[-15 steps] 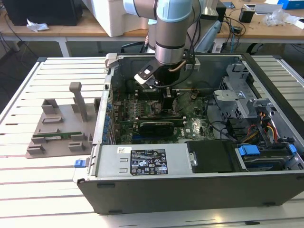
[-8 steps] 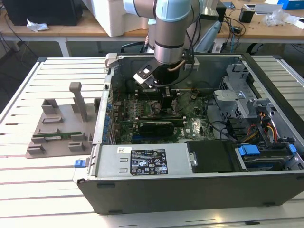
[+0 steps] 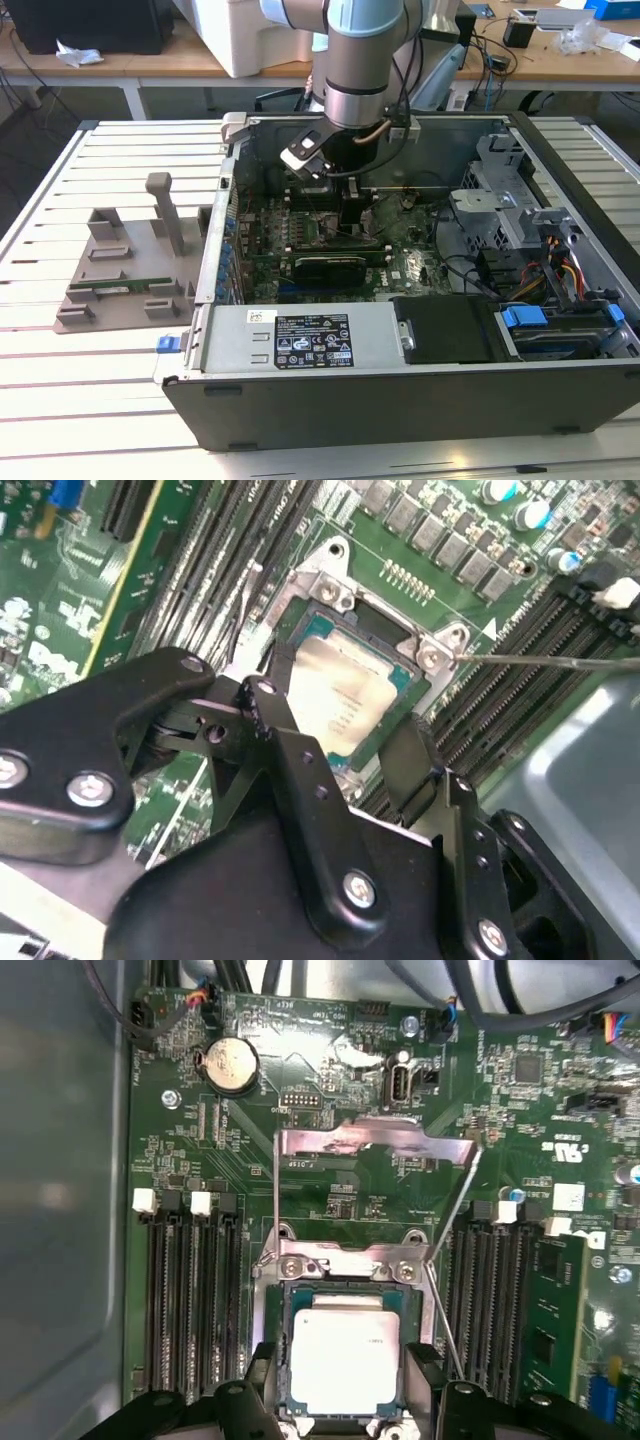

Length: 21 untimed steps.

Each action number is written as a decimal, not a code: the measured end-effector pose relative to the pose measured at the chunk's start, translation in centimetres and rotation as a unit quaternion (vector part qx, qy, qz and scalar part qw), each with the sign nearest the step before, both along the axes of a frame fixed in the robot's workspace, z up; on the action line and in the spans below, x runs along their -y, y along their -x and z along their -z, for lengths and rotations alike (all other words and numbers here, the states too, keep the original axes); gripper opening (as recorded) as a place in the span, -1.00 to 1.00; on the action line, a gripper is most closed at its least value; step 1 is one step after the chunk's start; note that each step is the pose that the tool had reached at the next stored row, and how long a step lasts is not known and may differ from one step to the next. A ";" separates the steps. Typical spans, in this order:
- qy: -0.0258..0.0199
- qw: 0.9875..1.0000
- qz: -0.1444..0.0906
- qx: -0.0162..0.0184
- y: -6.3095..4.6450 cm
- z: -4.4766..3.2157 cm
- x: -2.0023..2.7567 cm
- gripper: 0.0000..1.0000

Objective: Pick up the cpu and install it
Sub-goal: 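Place the cpu into insertion slot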

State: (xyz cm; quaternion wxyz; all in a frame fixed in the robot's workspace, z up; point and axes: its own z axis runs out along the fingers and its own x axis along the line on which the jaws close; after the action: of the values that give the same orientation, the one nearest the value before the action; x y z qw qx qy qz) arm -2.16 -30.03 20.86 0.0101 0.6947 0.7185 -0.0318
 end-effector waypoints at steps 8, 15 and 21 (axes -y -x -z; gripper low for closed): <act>-0.007 1.000 0.000 0.000 0.0 0.06 0.96 -0.53; -0.008 1.000 0.000 -0.001 0.0 0.59 1.01 -0.79; -0.009 1.000 0.000 -0.001 -0.8 -0.58 0.99 -0.79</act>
State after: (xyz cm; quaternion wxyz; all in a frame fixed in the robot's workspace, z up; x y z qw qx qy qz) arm -1.36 -31.02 21.44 0.0035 0.6945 0.7191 -0.0258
